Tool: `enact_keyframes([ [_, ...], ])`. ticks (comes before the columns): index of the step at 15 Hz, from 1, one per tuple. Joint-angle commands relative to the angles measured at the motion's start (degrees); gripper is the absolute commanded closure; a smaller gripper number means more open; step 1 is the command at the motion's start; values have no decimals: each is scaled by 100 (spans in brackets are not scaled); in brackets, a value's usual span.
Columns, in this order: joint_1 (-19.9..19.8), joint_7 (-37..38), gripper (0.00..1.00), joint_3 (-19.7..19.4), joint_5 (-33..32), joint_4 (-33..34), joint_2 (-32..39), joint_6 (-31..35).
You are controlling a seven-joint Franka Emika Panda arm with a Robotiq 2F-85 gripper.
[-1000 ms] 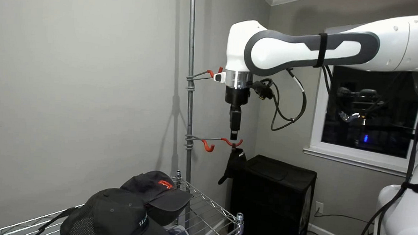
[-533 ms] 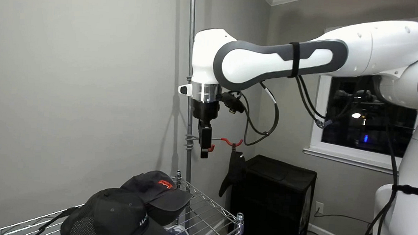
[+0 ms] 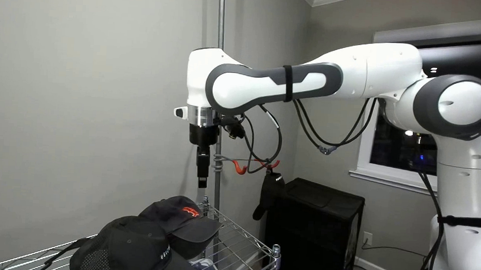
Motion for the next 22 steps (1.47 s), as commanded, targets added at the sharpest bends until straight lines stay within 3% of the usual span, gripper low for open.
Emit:
enact_keyframes([
  [1, 255, 109, 0, 61, -252, 843, 787, -190],
  [8, 631, 407, 0, -164, -540, 1676, 1713, -80],
  [22, 562, 689, 0, -655, -369, 2171, 2349, 57],
])
